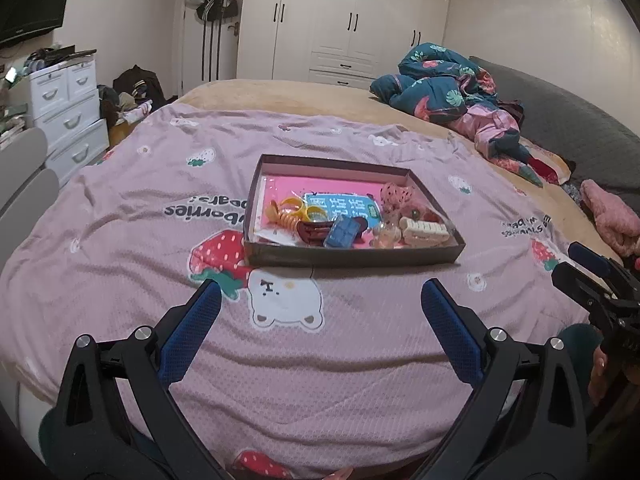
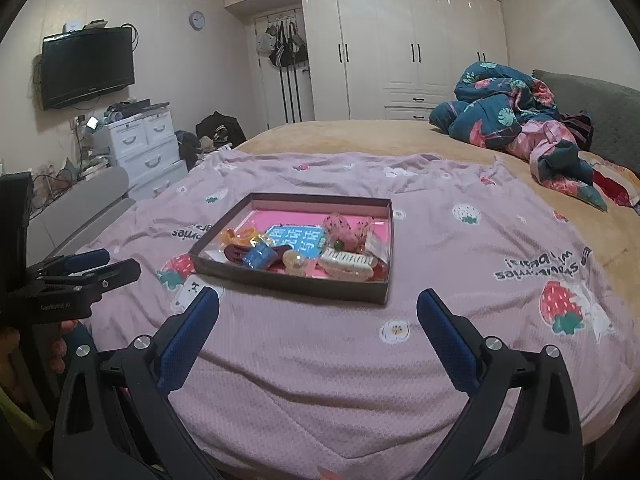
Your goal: Organize jewelry
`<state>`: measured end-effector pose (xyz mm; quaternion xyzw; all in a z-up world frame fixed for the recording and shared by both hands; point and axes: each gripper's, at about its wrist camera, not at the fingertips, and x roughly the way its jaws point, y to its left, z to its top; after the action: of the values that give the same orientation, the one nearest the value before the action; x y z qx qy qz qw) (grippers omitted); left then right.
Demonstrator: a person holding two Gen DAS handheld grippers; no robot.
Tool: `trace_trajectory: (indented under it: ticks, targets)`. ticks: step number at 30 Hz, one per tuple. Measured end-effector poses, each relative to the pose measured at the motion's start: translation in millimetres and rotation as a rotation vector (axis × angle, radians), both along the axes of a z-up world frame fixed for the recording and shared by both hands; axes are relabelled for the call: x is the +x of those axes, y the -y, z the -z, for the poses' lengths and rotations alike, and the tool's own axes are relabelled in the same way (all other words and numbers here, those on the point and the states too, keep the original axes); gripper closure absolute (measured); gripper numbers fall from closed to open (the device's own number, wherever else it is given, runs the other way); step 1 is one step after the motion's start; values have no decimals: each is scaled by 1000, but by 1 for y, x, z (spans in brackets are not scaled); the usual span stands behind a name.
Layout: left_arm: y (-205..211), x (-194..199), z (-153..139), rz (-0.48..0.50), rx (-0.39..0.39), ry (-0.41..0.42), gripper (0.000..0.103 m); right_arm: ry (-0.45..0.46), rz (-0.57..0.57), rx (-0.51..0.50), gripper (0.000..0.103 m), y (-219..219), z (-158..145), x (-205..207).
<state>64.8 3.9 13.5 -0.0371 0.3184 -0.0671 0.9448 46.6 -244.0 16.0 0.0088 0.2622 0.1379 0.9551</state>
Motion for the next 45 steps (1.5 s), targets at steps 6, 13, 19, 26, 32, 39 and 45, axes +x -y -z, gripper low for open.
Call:
trace_trajectory:
  ticks: [6, 13, 19, 26, 32, 39, 45]
  targets:
    - [-1, -6, 12, -7, 2, -26, 9, -9, 25, 13, 4, 0, 11, -4]
    - [-1, -10, 10, -19, 13, -5, 9, 19, 42, 17, 4, 4, 9, -8]
    - [-1, -10, 9, -17, 14, -9, 9, -3, 43, 4, 4, 5, 11, -8]
    - [-1, -10, 9, -24, 17, -12, 9, -12, 34, 1, 4, 1, 12, -6]
    - [-1, -10, 10, -24, 24, -22, 9, -16, 28, -2, 4, 0, 13, -5]
    - [-2, -10, 10, -20, 24, -27, 9, -17, 28, -2, 4, 0, 14, -5]
    - [-2, -10, 11, -21, 26, -28, 9, -17, 28, -1, 4, 0, 14, -5]
